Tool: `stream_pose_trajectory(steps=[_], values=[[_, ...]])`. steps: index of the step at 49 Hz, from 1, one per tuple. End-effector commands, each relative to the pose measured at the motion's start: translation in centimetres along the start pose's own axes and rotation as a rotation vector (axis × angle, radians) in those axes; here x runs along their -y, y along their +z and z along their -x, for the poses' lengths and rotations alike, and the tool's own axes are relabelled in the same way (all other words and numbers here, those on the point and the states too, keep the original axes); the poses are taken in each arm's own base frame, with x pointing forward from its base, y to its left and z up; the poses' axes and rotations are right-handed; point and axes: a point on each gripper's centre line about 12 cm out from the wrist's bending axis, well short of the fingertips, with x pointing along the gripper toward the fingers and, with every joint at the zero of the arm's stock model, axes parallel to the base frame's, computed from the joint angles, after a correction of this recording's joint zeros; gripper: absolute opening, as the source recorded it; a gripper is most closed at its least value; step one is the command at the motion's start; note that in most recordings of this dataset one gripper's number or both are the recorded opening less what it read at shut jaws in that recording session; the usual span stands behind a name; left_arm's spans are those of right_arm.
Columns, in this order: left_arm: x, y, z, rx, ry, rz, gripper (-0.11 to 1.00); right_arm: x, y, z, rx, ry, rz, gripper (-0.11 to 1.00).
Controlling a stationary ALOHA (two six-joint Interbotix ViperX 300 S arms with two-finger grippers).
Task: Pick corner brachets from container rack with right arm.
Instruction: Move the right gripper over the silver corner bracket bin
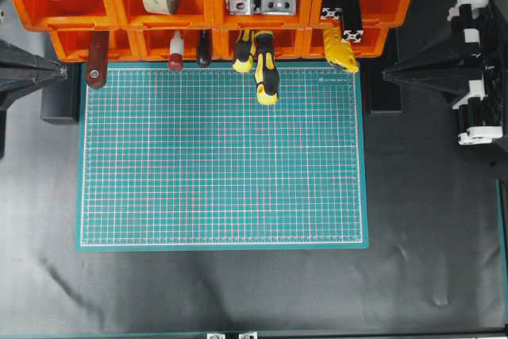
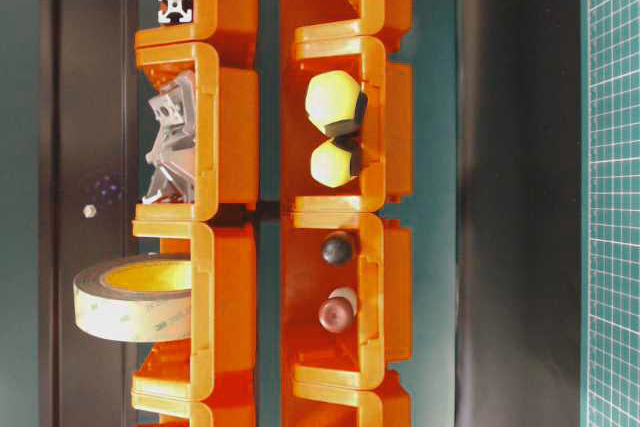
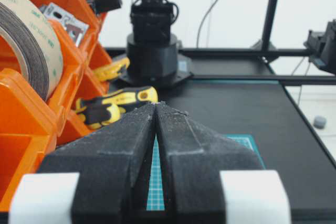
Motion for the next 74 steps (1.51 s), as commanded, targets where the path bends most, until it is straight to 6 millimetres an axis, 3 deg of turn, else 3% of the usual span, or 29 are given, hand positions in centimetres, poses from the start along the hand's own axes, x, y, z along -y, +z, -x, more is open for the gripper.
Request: stream_pose_trajectory(steps=[1, 14, 32, 43, 57, 74], values=[[0.1, 0.5, -0.5, -0.026, -0.011, -0.02, 0.06, 0.1, 0.2, -0.2, 0.005, -0.005, -0.022, 0.02], [0.2, 2.3, -0.7, -0.135, -0.008, 0.002, 0.01, -0.5, 2.3, 0.0, -0.186, 0.013, -0.182, 0.01], [0.3, 3.4, 0.1, -0.135, -0.012, 0.006, 0.01, -2.0, 10.3, 0.3, -0.387, 0.062, -0.087, 0.01], [0.3, 3.4, 0.1, -0.137, -0.01, 0.04, 0.01, -3.1, 13.6, -1.1, -0.508, 0.058, 0.048, 0.01], [0.3, 3.2, 0.1, -0.154, -0.009, 0.044, 0.01, -2.7, 15.9, -4.5, -0.656, -0.06, 0.16, 0.01], [0.3, 3.3, 0.2, -0.152, -0.009, 0.044, 0.01, -1.0, 20.6, -8.0, -0.874, -0.209, 0.108, 0.01]])
